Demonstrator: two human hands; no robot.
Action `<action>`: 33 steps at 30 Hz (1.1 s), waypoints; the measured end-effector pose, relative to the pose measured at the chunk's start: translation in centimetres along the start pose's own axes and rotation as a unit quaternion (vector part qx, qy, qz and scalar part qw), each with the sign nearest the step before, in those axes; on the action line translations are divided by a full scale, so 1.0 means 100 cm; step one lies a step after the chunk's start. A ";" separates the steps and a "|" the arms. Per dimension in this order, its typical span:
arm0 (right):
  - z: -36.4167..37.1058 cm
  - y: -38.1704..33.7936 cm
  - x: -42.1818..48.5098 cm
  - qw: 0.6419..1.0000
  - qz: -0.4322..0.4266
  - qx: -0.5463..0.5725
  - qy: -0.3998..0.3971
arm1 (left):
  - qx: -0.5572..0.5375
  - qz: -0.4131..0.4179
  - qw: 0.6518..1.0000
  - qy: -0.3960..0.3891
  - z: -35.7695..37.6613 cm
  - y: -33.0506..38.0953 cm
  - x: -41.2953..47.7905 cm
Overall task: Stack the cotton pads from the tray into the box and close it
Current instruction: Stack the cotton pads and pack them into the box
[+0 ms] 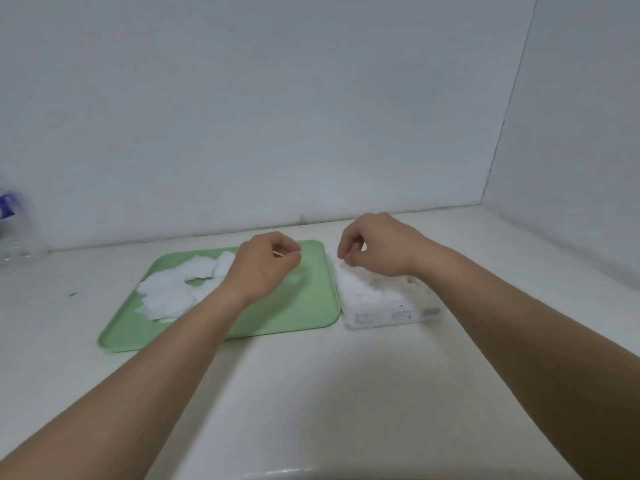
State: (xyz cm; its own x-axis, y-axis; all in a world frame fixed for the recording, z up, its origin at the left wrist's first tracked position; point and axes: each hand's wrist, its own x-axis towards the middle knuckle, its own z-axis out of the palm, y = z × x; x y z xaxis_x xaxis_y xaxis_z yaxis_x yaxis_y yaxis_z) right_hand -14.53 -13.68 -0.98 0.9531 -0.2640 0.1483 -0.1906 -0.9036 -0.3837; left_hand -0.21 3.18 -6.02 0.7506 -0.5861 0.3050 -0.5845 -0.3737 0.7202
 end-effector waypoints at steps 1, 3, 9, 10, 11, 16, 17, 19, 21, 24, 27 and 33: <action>0.007 -0.011 0.007 1.000 -0.014 0.024 -0.003 | 0.000 -0.010 1.000 0.006 -0.008 -0.010 -0.003; 0.029 -0.041 0.026 0.996 -0.041 0.079 -0.013 | -0.001 -0.036 0.999 0.024 -0.032 -0.037 -0.011; 0.094 -0.102 0.076 0.984 -0.031 0.173 -0.012 | -0.002 -0.093 0.992 0.084 -0.089 -0.100 -0.018; 0.104 -0.106 0.084 0.983 -0.012 0.185 -0.004 | -0.005 -0.105 0.990 0.096 -0.094 -0.108 -0.017; 0.115 -0.110 0.094 0.980 0.006 0.198 0.003 | -0.014 -0.116 0.987 0.107 -0.099 -0.115 -0.014; 0.157 -0.115 0.130 0.980 0.073 0.183 -0.009 | -0.104 -0.149 0.971 0.154 -0.104 -0.134 0.002; 0.161 -0.116 0.132 0.983 0.078 0.167 -0.022 | -0.123 -0.149 0.967 0.163 -0.103 -0.133 0.005; 0.167 -0.118 0.137 0.987 0.078 0.128 -0.051 | -0.155 -0.143 0.960 0.183 -0.099 -0.134 0.011; 0.170 -0.121 0.140 0.989 0.087 0.092 -0.077 | -0.166 -0.134 0.957 0.196 -0.096 -0.134 0.013; 0.176 -0.122 0.147 0.989 0.081 0.073 -0.101 | -0.167 -0.121 0.957 0.203 -0.093 -0.139 0.016; 0.174 -0.119 0.147 0.983 0.066 0.131 -0.108 | -0.164 -0.118 0.958 0.204 -0.095 -0.143 0.015; 0.177 -0.105 0.147 0.974 0.057 0.190 -0.113 | -0.136 -0.101 0.963 0.208 -0.101 -0.142 0.006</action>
State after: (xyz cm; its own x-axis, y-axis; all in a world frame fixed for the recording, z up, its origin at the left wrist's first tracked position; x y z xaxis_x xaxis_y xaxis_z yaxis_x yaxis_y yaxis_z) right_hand 5.67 -2.13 -10.92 0.9664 -0.2360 -0.1021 -0.2382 -0.6719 -0.7013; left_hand 11.68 15.38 -9.78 0.9322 -0.1605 0.3246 -0.3538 -0.2136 0.9106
